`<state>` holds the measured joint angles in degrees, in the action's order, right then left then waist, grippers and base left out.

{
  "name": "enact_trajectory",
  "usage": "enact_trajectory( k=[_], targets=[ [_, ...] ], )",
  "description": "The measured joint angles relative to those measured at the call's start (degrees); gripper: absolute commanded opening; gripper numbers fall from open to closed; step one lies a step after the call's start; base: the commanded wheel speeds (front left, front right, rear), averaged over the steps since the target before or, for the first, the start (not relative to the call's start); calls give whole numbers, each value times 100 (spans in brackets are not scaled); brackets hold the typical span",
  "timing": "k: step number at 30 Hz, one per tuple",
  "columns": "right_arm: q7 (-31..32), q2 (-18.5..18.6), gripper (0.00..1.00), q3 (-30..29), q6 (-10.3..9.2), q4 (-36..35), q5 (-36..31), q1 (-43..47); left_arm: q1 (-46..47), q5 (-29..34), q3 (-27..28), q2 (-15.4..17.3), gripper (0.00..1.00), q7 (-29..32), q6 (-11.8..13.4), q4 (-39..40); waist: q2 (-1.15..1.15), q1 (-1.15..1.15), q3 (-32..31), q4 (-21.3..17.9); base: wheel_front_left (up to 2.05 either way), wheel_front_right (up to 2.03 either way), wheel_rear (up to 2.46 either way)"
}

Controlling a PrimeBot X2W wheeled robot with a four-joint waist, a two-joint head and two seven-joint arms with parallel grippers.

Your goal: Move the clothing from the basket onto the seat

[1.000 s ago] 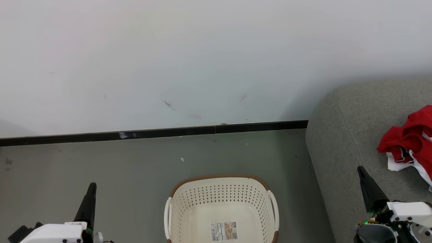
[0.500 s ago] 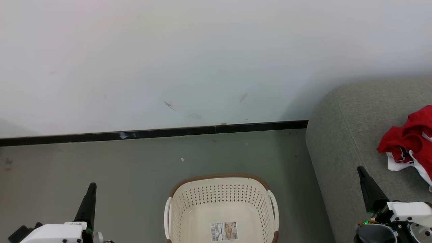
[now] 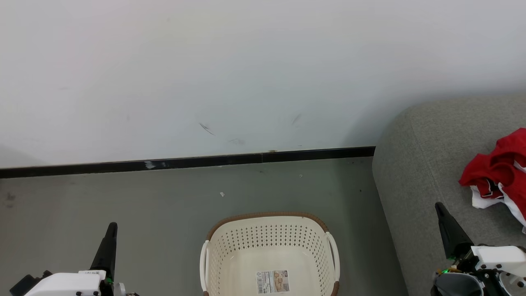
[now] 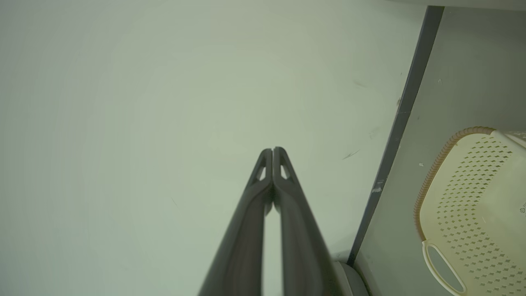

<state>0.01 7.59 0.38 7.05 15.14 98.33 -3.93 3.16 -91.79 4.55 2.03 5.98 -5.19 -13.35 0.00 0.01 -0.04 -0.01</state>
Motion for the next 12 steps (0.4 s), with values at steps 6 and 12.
enact_trajectory(
  k=[6,12],
  targets=[
    [0,1,0,1,0,0,0,0,0,0,0,0,0,0,0,-1,0,0,0,0,0,0,0],
    [0,1,0,2,0,0,0,0,0,0,0,0,0,0,-1,-1,0,0,0,0,0,0,0]
  ],
)
